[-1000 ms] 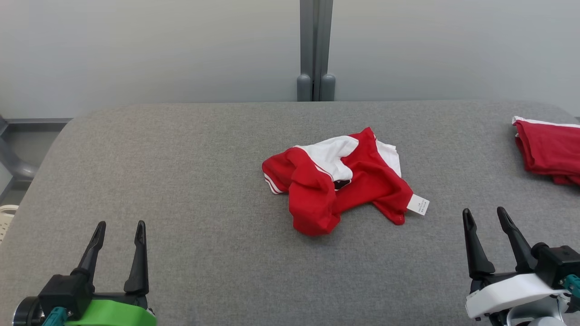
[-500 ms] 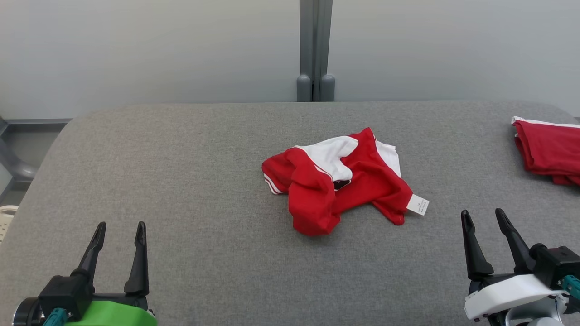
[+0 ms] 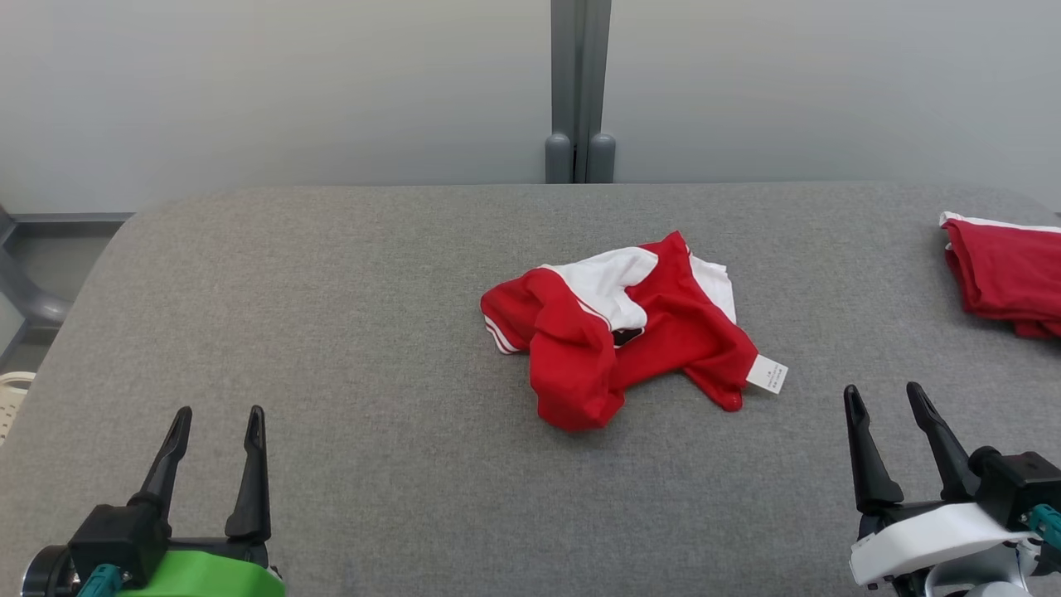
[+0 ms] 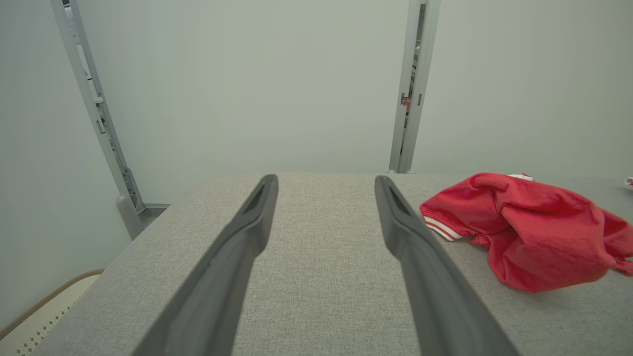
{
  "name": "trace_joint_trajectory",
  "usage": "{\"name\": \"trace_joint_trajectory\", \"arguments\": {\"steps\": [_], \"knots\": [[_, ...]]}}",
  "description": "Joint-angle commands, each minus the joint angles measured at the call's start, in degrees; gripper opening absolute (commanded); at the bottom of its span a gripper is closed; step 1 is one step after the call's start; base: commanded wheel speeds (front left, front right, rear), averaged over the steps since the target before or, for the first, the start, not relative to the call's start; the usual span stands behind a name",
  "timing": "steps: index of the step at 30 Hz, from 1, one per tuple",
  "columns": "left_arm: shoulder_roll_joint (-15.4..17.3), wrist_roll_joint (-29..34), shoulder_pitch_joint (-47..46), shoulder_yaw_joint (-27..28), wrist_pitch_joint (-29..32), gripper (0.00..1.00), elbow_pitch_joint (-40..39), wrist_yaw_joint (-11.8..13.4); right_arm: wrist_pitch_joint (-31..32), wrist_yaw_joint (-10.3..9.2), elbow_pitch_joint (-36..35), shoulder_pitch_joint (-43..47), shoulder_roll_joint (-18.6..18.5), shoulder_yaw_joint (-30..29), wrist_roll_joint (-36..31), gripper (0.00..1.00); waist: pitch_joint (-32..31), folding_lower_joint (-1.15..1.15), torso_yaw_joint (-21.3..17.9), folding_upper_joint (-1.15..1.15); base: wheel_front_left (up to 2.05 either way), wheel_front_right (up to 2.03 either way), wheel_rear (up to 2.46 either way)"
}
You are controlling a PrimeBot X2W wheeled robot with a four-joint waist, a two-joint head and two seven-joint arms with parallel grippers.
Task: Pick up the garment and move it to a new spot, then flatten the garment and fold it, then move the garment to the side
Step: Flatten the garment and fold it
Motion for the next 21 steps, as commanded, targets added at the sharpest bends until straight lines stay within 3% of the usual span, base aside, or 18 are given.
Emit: {"name": "trace_joint_trajectory", "arguments": {"steps": [1, 21], "knots": [[0.4, 0.0, 0.8, 0.1, -0.1, 1.0, 0.0, 0.4, -0.3, -0.09, 0.1, 0.4, -0.1, -0.1, 0.4, 1.0, 0.0, 0.0, 0.0, 0.0, 0.0, 0.0, 0.0], [0.7, -0.4, 0.3, -0.7, -0.7, 1.0, 0.5, 1.0, -0.2, -0.09, 1.0, -0.7, -0.1, -0.1, 0.2, 1.0, 0.7, 0.0, 0.5, 0.0, 0.0, 0.0, 0.0]]}}
